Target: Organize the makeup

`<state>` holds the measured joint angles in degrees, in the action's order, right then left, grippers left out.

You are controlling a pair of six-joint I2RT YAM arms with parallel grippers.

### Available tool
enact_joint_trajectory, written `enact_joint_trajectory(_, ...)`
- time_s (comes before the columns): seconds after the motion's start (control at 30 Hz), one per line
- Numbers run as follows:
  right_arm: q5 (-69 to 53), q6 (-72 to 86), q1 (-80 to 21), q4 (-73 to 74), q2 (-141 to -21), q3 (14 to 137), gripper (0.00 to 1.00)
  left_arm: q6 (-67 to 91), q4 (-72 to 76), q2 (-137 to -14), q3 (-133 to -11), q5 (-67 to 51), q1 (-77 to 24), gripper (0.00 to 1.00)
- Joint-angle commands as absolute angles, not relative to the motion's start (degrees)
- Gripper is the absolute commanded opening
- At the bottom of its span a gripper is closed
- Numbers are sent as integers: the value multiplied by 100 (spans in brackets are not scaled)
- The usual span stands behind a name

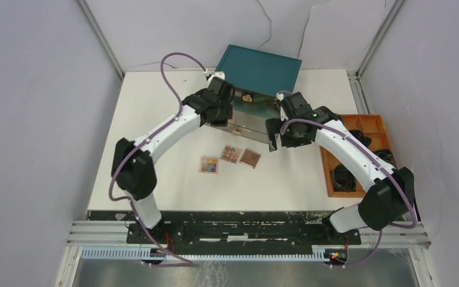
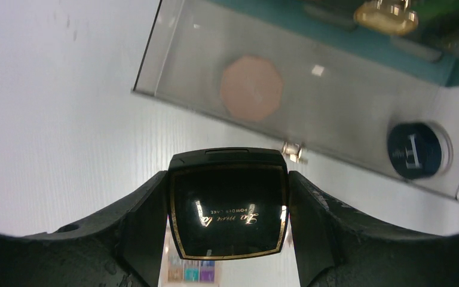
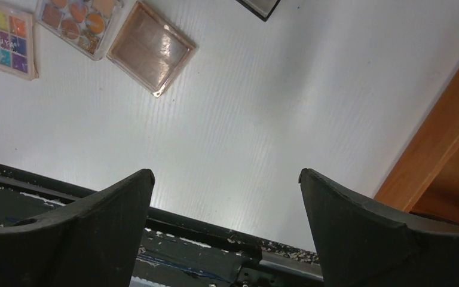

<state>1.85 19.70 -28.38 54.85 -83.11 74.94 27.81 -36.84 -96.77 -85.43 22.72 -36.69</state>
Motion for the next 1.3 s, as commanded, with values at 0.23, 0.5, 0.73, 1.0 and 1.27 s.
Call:
enact_joint_trajectory(0.23, -235, 2300, -2916, 4831, -8252, 6954, 100, 1551, -3081, -12144, -11162, 1445, -3018, 20)
enact_joint_trajectory(0.5, -295, 2484, -3091, 4610, -8664, 7193, 100, 1309, -2910, -13007, -11757, 1124, -2553, 69)
enact_joint_trajectory(0.73, -295, 3037, -3410, 4170, -9516, 7614, 100, 1232, -2971, -12688, -11555, 1142, -2322, 95)
enact_joint_trajectory(1.0, 313, 3936, -3705, 3678, -10139, 7767, 100, 1211, -2982, -11437, -10844, 1021, -2307, 99)
enact_joint_trajectory(1.27, 988, 5080, -4251, 3730, -10719, 7773, 100, 1127, -3060, -9695, -9526, 750, -2304, 99)
